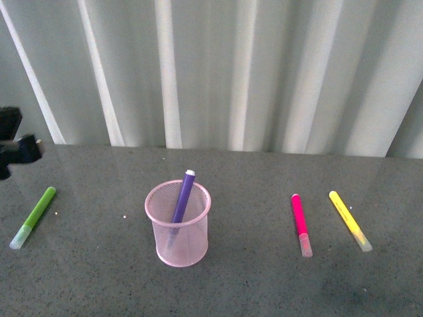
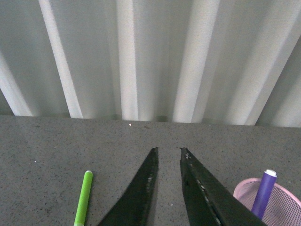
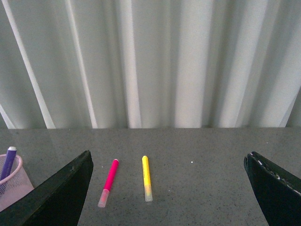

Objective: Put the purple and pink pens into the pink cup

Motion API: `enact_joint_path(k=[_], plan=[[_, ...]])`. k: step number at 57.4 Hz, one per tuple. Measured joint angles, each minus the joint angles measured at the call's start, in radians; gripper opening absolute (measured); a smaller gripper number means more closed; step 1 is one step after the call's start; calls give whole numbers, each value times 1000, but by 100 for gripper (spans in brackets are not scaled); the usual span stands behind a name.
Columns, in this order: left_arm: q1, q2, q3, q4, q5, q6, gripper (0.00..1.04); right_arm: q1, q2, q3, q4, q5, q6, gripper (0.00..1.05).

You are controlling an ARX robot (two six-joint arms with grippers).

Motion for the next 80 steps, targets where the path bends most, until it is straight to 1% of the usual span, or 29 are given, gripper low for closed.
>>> enact_joint_path(k=[4, 13, 20, 21, 22, 27, 55, 80], plan=[[14, -73, -41, -16, 19, 2, 4, 0, 0, 0, 0, 0, 0, 98], [56, -235, -141, -80, 53, 9, 4, 0, 0, 0, 0, 0, 0, 98], [84, -382, -203, -163, 87, 10, 4, 0, 0, 0, 0, 0, 0, 98], [107, -408, -212, -181, 126, 10, 4, 0, 0, 0, 0, 0, 0, 98], [120, -424, -217, -192, 141, 10, 4, 0, 0, 0, 0, 0, 0, 98], [151, -496, -237, -242, 147, 10, 4, 0, 0, 0, 0, 0, 0, 98], [156, -883, -279, -565, 152, 10, 4, 0, 0, 0, 0, 0, 0, 98], [156, -1134, -280, -800, 152, 10, 4, 0, 0, 0, 0, 0, 0, 98]])
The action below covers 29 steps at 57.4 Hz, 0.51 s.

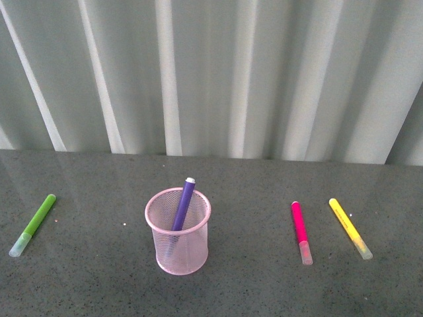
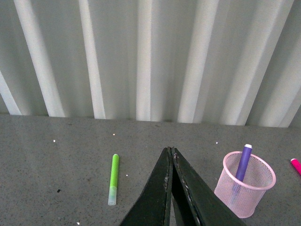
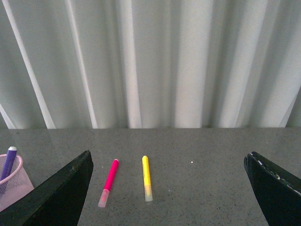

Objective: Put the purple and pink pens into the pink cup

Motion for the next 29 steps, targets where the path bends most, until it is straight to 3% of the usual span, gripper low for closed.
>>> enact_joint_path(k=[29], plan=[[0, -172, 0, -170, 0, 0, 4, 0, 0, 0, 0, 0, 0, 98]])
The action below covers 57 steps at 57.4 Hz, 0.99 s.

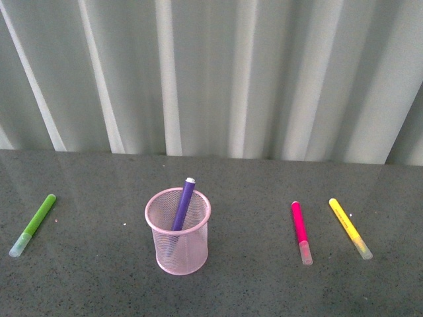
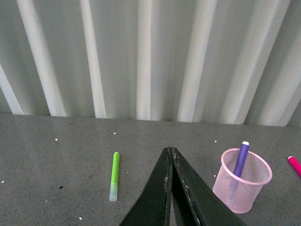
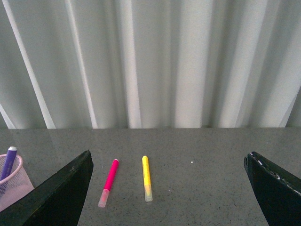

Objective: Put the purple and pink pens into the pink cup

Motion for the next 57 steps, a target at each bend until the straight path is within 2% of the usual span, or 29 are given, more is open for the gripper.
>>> enact_joint_path(k=[7, 13, 42, 57], plan=[[0, -29, 0, -29, 0, 0, 4, 0, 0, 0, 0, 0, 0, 98], [0, -162, 0, -193, 0, 0, 4, 0, 0, 0, 0, 0, 0, 98], [0, -198, 0, -205, 1, 0, 4, 0, 0, 0, 0, 0, 0, 98], [0, -198, 0, -205, 1, 0, 48, 0, 0, 0, 0, 0, 0, 98]])
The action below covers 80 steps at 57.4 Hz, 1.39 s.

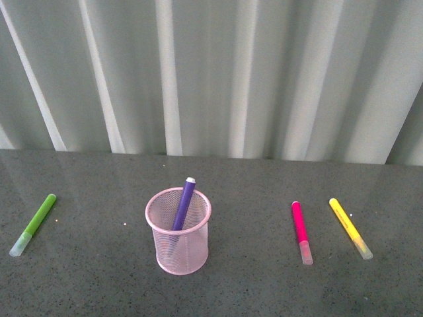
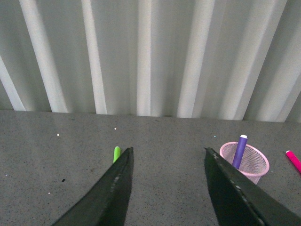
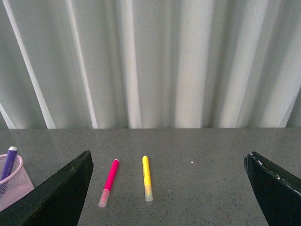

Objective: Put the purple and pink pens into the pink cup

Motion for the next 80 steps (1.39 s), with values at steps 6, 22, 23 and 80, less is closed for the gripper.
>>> enact_joint_path(k=[6, 22, 23, 80], plan=[[0, 0, 0, 0, 0, 0, 66, 0, 0, 0, 0, 0, 0, 98], [0, 0, 0, 0, 0, 2, 97, 0, 0, 0, 0, 0, 0, 98], [0, 0, 0, 0, 0, 2, 98, 0, 0, 0, 0, 0, 0, 98], [0, 0, 0, 0, 0, 3, 98, 46, 1722, 794, 82, -49, 119, 98]])
